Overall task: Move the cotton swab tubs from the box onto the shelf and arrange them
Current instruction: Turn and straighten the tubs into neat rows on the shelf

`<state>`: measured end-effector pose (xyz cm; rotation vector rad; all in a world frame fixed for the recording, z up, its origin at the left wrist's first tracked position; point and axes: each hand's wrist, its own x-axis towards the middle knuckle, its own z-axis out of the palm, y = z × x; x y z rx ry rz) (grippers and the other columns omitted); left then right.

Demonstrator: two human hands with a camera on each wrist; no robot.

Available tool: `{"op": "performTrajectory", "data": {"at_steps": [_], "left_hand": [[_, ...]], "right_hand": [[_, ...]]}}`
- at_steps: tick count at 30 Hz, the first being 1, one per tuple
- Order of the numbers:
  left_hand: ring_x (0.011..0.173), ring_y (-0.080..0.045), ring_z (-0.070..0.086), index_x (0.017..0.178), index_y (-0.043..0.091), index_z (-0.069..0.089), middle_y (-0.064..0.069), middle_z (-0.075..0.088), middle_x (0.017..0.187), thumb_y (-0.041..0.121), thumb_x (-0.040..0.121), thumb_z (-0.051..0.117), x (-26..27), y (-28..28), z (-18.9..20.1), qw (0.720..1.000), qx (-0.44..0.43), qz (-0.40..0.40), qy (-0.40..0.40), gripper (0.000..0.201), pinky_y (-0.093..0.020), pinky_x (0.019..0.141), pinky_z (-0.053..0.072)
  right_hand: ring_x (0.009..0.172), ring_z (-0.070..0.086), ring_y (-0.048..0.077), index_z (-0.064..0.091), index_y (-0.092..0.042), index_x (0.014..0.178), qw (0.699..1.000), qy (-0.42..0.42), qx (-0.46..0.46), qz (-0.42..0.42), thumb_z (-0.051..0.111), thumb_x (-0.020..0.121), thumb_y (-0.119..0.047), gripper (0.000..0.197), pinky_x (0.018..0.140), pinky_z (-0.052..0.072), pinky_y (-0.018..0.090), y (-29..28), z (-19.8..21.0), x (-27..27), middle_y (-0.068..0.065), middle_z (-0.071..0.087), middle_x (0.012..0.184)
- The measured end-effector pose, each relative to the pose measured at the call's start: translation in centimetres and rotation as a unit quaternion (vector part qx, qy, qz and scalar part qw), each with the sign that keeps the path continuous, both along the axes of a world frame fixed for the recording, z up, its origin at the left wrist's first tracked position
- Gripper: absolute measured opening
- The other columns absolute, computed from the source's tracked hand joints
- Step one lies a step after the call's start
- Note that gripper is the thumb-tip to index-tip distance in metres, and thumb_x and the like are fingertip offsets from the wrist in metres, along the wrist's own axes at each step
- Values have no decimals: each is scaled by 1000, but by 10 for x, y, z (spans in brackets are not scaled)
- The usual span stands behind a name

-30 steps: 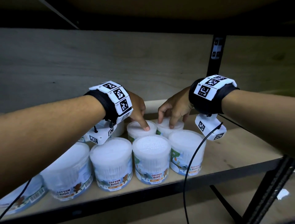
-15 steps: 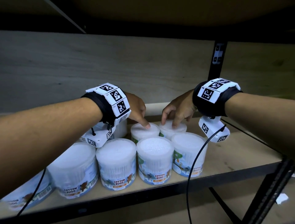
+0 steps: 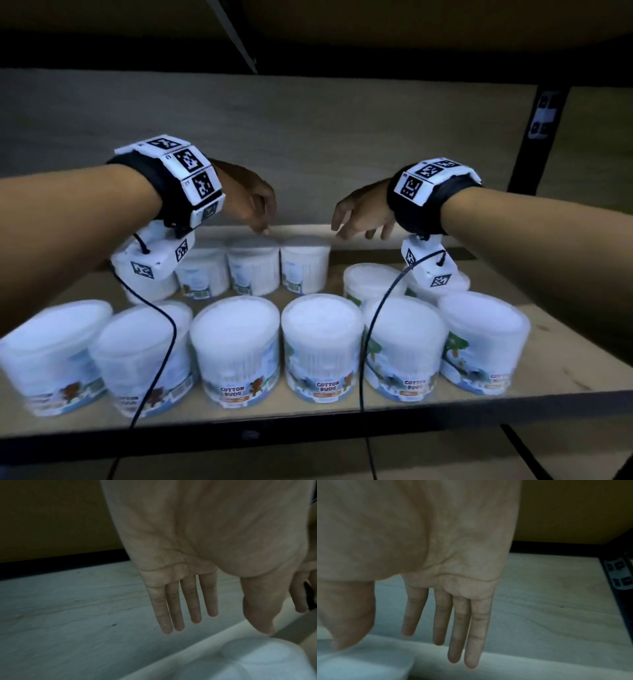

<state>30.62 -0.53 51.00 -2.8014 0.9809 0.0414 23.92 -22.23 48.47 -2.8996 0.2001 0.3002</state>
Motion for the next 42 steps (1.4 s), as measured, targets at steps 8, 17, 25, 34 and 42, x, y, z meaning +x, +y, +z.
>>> {"op": "performTrajectory", "data": {"at_steps": [8, 17, 25, 34, 42], "left_hand": [[102, -10, 47, 136, 29, 49, 6, 52, 137, 45, 84, 72, 25, 18, -21, 1000, 21, -8, 6, 58, -20, 85, 32], [126, -12, 46, 146, 40, 34, 10, 40, 150, 47, 82, 73, 36, 8, -43, 998, 37, -25, 54, 76, -22, 93, 30], [132, -18, 43, 142, 45, 34, 3, 43, 148, 39, 83, 71, 40, 8, -52, 997, 39, -9, 61, 70, -31, 106, 35], [132, -17, 45, 141, 47, 36, 2, 48, 145, 39, 89, 60, 36, 9, -56, 999, 16, -7, 44, 58, -29, 104, 33], [137, -18, 37, 141, 48, 42, 3, 43, 149, 54, 87, 58, 36, 6, -57, 999, 17, 25, 18, 57, -32, 108, 28]], "right_hand": [[106, 63, 30, 44, -39, 141, 1000, -8, 16, 11, 74, 83, -46, 65, 85, 59, 42, 38, -13, 40, 1, 50, 124], [113, 58, 36, 43, -35, 142, 999, 38, 12, 7, 78, 78, -50, 75, 90, 57, 47, 54, -29, 65, 2, 45, 124], [114, 55, 34, 50, -27, 139, 999, 27, 10, 14, 78, 83, -38, 63, 93, 55, 51, 57, -34, 69, 2, 46, 123], [118, 51, 34, 51, -25, 138, 1000, 17, 4, 19, 76, 85, -33, 60, 94, 55, 51, 59, -34, 65, 1, 45, 121], [115, 55, 33, 52, -37, 132, 999, 24, -24, 34, 80, 79, -24, 61, 88, 58, 50, 59, -31, 62, 3, 47, 130]]}}
